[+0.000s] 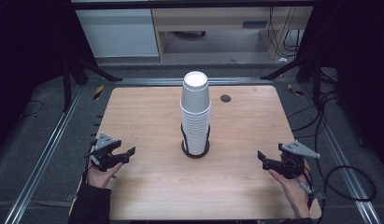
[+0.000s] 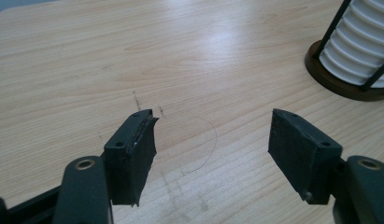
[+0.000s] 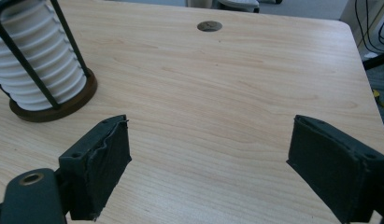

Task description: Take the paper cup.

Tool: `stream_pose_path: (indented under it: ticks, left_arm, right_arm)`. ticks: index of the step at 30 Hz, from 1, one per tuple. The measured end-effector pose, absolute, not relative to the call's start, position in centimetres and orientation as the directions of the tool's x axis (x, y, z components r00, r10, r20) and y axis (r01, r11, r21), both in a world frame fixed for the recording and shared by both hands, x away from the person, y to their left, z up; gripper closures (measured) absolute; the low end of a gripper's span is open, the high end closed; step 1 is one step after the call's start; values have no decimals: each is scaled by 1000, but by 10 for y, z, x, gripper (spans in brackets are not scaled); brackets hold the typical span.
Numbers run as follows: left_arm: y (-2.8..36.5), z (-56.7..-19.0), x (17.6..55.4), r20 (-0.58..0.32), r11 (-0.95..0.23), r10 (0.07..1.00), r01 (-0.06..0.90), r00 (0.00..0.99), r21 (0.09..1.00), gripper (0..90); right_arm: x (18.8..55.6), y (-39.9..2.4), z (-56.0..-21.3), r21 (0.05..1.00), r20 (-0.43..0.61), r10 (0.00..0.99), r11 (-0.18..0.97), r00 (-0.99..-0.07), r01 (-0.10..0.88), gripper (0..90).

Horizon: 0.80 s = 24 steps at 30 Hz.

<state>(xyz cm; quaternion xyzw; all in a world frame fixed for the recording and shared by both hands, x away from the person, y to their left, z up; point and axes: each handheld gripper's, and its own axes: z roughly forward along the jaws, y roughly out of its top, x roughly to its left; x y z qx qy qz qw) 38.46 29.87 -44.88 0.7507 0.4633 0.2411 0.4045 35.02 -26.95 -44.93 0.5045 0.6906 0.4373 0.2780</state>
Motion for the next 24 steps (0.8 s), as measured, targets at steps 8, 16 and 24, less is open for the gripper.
stream_pose_path:
  ticks: [8,16,24]
  left_arm:
    - [299,-451,386,-31,-240,890,524,456,817,342]
    - [297,-450,387,-36,-248,887,539,461,805,266]
    - [292,-450,386,-46,-255,871,529,489,809,191]
  right_arm:
    - [346,-257,-435,896,51,922,127,-383,425,120]
    - [351,-238,-405,923,39,888,144,-458,358,115]
    - [361,-217,-354,959,5,858,141,-514,246,110]
